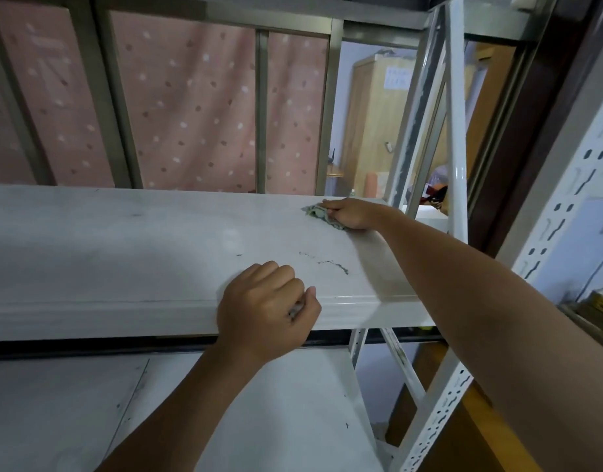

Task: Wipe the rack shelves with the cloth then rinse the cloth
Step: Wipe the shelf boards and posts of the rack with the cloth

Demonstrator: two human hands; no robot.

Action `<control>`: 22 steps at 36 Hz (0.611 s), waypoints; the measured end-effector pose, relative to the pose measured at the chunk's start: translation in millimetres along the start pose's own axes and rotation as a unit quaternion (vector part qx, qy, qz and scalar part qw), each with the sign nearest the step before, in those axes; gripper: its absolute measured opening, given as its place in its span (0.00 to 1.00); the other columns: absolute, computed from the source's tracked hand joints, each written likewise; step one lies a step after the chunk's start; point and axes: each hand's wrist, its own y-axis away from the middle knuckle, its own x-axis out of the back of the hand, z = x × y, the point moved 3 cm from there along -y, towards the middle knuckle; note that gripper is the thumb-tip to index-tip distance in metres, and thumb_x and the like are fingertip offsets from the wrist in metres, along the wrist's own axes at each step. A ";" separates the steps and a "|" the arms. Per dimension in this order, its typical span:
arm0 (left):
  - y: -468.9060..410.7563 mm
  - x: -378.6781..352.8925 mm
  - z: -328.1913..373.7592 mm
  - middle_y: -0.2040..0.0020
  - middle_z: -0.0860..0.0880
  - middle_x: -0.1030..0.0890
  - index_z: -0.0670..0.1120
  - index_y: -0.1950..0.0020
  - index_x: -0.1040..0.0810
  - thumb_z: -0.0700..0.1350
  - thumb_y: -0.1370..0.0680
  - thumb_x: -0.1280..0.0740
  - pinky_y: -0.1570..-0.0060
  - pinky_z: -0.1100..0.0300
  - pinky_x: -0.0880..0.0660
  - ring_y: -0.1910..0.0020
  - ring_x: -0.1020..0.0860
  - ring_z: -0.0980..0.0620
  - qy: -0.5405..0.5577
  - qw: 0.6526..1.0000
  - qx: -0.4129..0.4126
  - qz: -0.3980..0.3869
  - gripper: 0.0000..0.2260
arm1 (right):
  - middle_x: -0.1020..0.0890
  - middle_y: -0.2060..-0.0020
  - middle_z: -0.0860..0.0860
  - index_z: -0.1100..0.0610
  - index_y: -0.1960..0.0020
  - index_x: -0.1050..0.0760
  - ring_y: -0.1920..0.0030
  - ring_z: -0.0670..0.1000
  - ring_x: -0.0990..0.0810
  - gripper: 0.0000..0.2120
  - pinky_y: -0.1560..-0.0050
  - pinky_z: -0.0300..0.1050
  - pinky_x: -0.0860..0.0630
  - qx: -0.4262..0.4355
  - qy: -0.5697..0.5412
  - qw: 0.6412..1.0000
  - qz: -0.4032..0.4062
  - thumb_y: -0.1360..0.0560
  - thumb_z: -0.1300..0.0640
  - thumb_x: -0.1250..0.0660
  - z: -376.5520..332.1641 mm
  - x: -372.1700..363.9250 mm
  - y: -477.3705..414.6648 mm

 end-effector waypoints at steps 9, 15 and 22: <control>0.3 -0.3 0.0 0.73 0.49 0.34 0.45 0.72 0.34 0.41 0.23 0.33 0.65 0.60 0.45 0.71 0.39 0.49 0.007 1.000 0.009 -0.003 0.19 | 0.37 0.23 0.54 0.49 0.23 0.37 0.25 0.58 0.37 0.21 0.24 0.52 0.44 -0.070 0.004 0.997 0.032 0.15 0.52 0.50 41.5 14.0 24.7; -0.2 0.2 0.7 0.74 0.49 0.34 0.45 0.73 0.34 0.41 0.24 0.32 0.65 0.61 0.44 0.69 0.40 0.51 0.005 1.000 0.020 -0.007 0.19 | 0.40 0.22 0.54 0.46 0.21 0.42 0.23 0.58 0.40 0.23 0.25 0.52 0.47 -0.099 0.019 0.994 0.034 0.15 0.53 0.51 55.7 15.6 73.5; -2.0 2.5 1.9 0.74 0.49 0.35 0.45 0.73 0.35 0.41 0.23 0.34 0.64 0.61 0.47 0.70 0.40 0.51 0.004 1.000 0.026 -0.007 0.19 | 0.31 0.29 0.55 0.52 0.23 0.37 0.28 0.58 0.33 0.21 0.29 0.49 0.40 -0.071 -0.005 0.997 0.019 0.15 0.56 0.51 32.3 5.2 114.6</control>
